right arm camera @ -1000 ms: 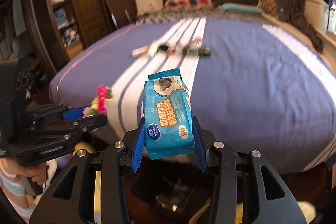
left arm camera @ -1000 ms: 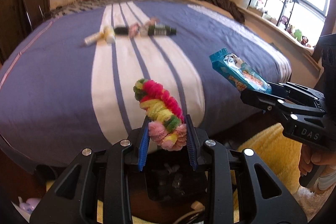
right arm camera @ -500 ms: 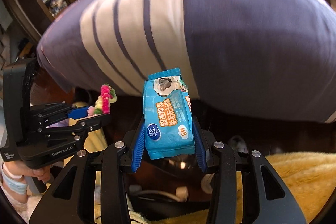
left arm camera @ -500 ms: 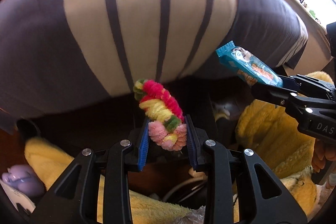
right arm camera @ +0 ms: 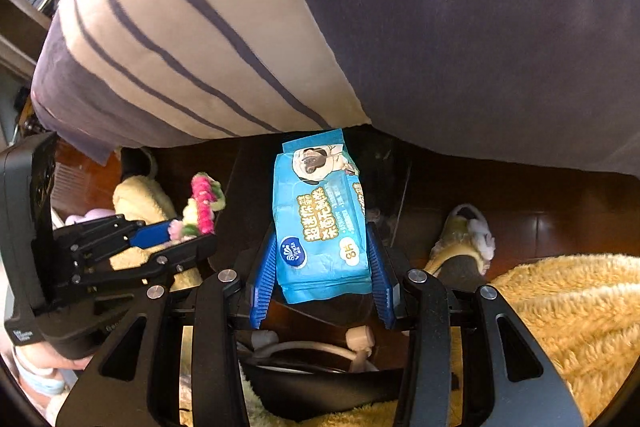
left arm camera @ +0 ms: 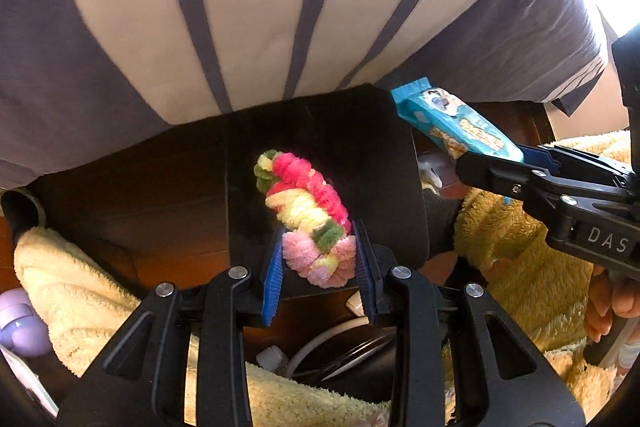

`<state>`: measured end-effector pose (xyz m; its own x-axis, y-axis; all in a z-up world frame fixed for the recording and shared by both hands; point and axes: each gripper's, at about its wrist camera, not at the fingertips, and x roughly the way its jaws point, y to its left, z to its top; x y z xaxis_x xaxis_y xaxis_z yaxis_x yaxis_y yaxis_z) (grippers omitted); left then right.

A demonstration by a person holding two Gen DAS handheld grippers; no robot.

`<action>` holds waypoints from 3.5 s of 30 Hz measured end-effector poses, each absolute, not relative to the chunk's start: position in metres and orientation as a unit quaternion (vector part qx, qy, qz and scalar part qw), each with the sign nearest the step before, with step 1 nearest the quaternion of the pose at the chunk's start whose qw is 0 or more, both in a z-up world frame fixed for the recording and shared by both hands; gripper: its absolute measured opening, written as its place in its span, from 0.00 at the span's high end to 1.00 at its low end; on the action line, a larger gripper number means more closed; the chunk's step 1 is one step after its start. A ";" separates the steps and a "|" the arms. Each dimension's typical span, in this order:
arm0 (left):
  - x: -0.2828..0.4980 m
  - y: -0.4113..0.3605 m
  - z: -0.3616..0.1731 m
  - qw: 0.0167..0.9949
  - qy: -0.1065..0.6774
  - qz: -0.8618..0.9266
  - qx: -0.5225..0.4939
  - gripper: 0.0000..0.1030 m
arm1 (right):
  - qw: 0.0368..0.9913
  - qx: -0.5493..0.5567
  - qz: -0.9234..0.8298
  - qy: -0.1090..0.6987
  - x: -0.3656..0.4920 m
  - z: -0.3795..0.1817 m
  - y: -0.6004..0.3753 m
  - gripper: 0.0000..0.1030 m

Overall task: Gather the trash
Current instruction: 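Carry hair tie and wipes pack into the bin and open both tools, then raise both open tools back toward the remaining items on the bed, then grasp the yellow bottle with the left tool while the right tool grasps the green bottle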

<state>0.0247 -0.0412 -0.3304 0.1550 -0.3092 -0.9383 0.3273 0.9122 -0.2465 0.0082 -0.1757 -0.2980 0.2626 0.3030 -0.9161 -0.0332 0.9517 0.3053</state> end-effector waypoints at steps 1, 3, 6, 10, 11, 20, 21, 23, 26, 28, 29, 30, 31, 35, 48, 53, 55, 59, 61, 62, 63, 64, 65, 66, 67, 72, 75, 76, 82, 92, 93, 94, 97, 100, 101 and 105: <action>0.026 -0.043 -0.332 0.757 0.619 -0.211 0.007 0.69 | 0.785 0.117 0.108 0.599 0.009 -0.300 -0.176 0.57; 0.028 -0.043 -0.333 0.752 0.623 -0.214 0.003 0.62 | 0.782 0.127 0.116 0.599 0.015 -0.302 -0.178 0.57; 0.030 -0.042 -0.334 0.753 0.624 -0.208 0.006 0.47 | 0.781 0.132 0.118 0.599 0.018 -0.305 -0.180 0.50; 0.031 -0.039 -0.330 0.757 0.622 -0.200 0.009 0.43 | 0.784 0.133 0.112 0.596 0.019 -0.303 -0.182 0.42; 0.031 -0.039 -0.328 0.758 0.621 -0.198 0.009 0.43 | 0.786 0.135 0.110 0.594 0.019 -0.301 -0.183 0.42; 0.025 -0.024 -0.288 0.797 0.582 -0.157 0.023 0.18 | 0.819 0.118 0.074 0.556 0.012 -0.272 -0.193 0.16; 0.024 -0.023 -0.283 0.802 0.576 -0.153 0.025 0.15 | 0.822 0.119 0.073 0.553 0.010 -0.268 -0.194 0.16; 0.021 -0.019 -0.269 0.813 0.563 -0.145 0.028 0.13 | 0.826 0.123 0.074 0.545 0.007 -0.262 -0.197 0.15; 0.021 -0.012 -0.251 0.825 0.547 -0.142 0.026 0.12 | 0.835 0.125 0.077 0.531 0.002 -0.248 -0.197 0.15; 0.021 -0.008 -0.238 0.833 0.534 -0.141 0.024 0.12 | 0.840 0.125 0.079 0.522 0.001 -0.240 -0.197 0.15; 0.020 -0.006 -0.231 0.837 0.528 -0.142 0.023 0.12 | 0.846 0.123 0.079 0.513 0.000 -0.231 -0.197 0.15; 0.019 -0.005 -0.224 0.842 0.520 -0.143 0.021 0.12 | 0.849 0.121 0.079 0.508 -0.001 -0.226 -0.198 0.15; 0.019 -0.006 -0.220 0.844 0.516 -0.144 0.021 0.12 | 0.853 0.119 0.079 0.501 -0.003 -0.220 -0.198 0.14; 0.019 -0.004 -0.198 0.858 0.492 -0.145 0.019 0.12 | 0.870 0.114 0.080 0.474 -0.004 -0.193 -0.201 0.14; 0.067 0.019 -0.138 0.894 0.435 -0.108 0.018 0.11 | 0.907 0.082 0.059 0.409 0.044 -0.122 -0.214 0.14; 0.093 0.026 -0.127 0.900 0.424 -0.099 0.014 0.11 | 0.912 0.084 0.049 0.399 0.075 -0.106 -0.219 0.14; 0.104 0.026 -0.123 0.902 0.421 -0.098 0.015 0.11 | 0.913 0.082 0.045 0.397 0.089 -0.102 -0.219 0.14; 0.128 0.028 -0.119 0.902 0.420 -0.095 0.016 0.11 | 0.913 0.073 0.036 0.401 0.121 -0.101 -0.218 0.14; 0.141 0.028 -0.119 0.902 0.422 -0.093 0.015 0.11 | 0.910 0.068 0.033 0.408 0.136 -0.103 -0.216 0.14; 0.145 0.028 -0.119 0.901 0.423 -0.092 0.014 0.11 | 0.910 0.068 0.035 0.409 0.142 -0.104 -0.215 0.14; 0.150 0.028 -0.120 0.901 0.424 -0.092 0.013 0.12 | 0.909 0.066 0.035 0.410 0.149 -0.105 -0.215 0.14; 0.158 0.027 -0.120 0.900 0.426 -0.092 0.014 0.12 | 0.909 0.064 0.033 0.410 0.155 -0.106 -0.213 0.14; 0.165 0.025 -0.120 0.899 0.427 -0.092 0.015 0.12 | 0.909 0.061 0.031 0.411 0.164 -0.107 -0.213 0.14; 0.171 0.023 -0.120 0.899 0.428 -0.091 0.017 0.12 | 0.909 0.060 0.031 0.411 0.172 -0.107 -0.214 0.14; 0.178 0.021 -0.120 0.899 0.429 -0.091 0.020 0.12 | 0.908 0.059 0.031 0.413 0.178 -0.108 -0.214 0.14; 0.215 0.009 -0.122 0.897 0.433 -0.092 0.023 0.20 | 0.904 0.028 0.049 0.424 0.216 -0.117 -0.204 0.14; 0.239 0.003 -0.124 0.894 0.438 -0.093 0.019 0.24 | 0.904 0.000 0.053 0.425 0.237 -0.120 -0.195 0.15; 0.249 0.000 -0.124 0.893 0.439 -0.094 0.019 0.24 | 0.904 -0.006 0.055 0.425 0.242 -0.121 -0.194 0.15; 0.292 -0.006 -0.126 0.889 0.449 -0.092 0.013 0.31 | 0.898 -0.039 0.062 0.434 0.282 -0.130 -0.183 0.16; 0.340 -0.002 -0.138 0.879 0.467 -0.091 0.004 0.51 | 0.886 -0.044 0.103 0.450 0.317 -0.140 -0.166 0.32; 0.342 -0.002 -0.138 0.879 0.468 -0.093 0.003 0.54 | 0.886 -0.043 0.109 0.450 0.318 -0.140 -0.164 0.40; 0.344 -0.002 -0.139 0.879 0.468 -0.096 0.004 0.57 | 0.885 -0.041 0.112 0.449 0.318 -0.141 -0.162 0.41; 0.344 -0.005 -0.140 0.879 0.466 -0.100 0.013 0.64 | 0.888 -0.041 0.110 0.445 0.315 -0.140 -0.159 0.45; 0.339 -0.008 -0.141 0.879 0.466 -0.103 0.018 0.70 | 0.888 -0.025 0.109 0.447 0.308 -0.139 -0.163 0.50; 0.337 -0.008 -0.142 0.879 0.465 -0.102 0.018 0.70 | 0.887 -0.022 0.108 0.448 0.305 -0.139 -0.164 0.50; 0.342 -0.008 -0.145 0.876 0.472 -0.097 0.009 0.70 | 0.886 -0.014 0.101 0.452 0.289 -0.138 -0.169 0.50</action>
